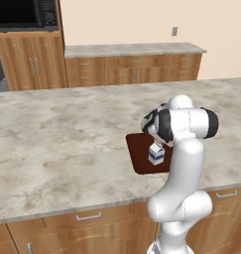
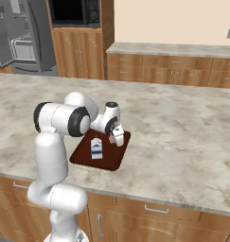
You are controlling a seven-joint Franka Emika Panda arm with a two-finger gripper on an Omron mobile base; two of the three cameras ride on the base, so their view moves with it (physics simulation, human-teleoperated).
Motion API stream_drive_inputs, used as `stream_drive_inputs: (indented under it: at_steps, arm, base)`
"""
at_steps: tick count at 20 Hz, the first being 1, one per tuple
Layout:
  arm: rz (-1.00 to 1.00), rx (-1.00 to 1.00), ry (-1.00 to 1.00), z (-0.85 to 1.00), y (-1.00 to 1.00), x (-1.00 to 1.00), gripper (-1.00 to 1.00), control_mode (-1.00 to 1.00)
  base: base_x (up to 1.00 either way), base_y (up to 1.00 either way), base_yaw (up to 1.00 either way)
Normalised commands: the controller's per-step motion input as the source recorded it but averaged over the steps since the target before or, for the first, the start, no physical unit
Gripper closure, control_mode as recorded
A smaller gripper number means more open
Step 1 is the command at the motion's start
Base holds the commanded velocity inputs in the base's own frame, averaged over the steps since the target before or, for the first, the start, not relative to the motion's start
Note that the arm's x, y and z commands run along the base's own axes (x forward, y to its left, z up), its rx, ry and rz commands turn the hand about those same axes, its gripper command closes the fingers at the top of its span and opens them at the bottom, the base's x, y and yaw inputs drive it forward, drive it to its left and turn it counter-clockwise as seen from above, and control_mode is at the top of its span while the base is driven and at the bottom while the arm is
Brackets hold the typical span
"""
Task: Take out the milk from the fridge and place it on the tray on the counter. Then take the sugar cube near the tray and place it in the tray.
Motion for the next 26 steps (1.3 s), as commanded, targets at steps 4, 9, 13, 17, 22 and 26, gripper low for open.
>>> stream_drive_inputs:
  at_steps: [4, 9, 13, 17, 22, 26]
  arm:
    - [0.0, 0.0, 0.0, -0.11, 0.0, 0.0, -1.0, -1.0]
    - [0.0, 0.0, 0.04, 0.37, 0.0, -0.06, -1.0, -1.0]
    - [0.0, 0.0, 0.02, 0.68, 0.0, -0.13, -1.0, -1.0]
    - [0.0, -0.01, 0.0, 0.67, 0.0, -0.55, -1.0, -1.0]
    - [0.0, -0.04, -0.01, 0.56, 0.03, -0.97, -1.0, -1.0]
    - [0.06, -0.02, -0.01, 0.64, 0.01, -1.0, -1.0, -1.0]
  base:
    - [0.0, 0.0, 0.0]
    - [0.0, 0.0, 0.0]
    - [0.0, 0.0, 0.0]
    - [0.0, 0.0, 0.0]
    - [0.0, 0.0, 0.0]
    - [0.0, 0.0, 0.0]
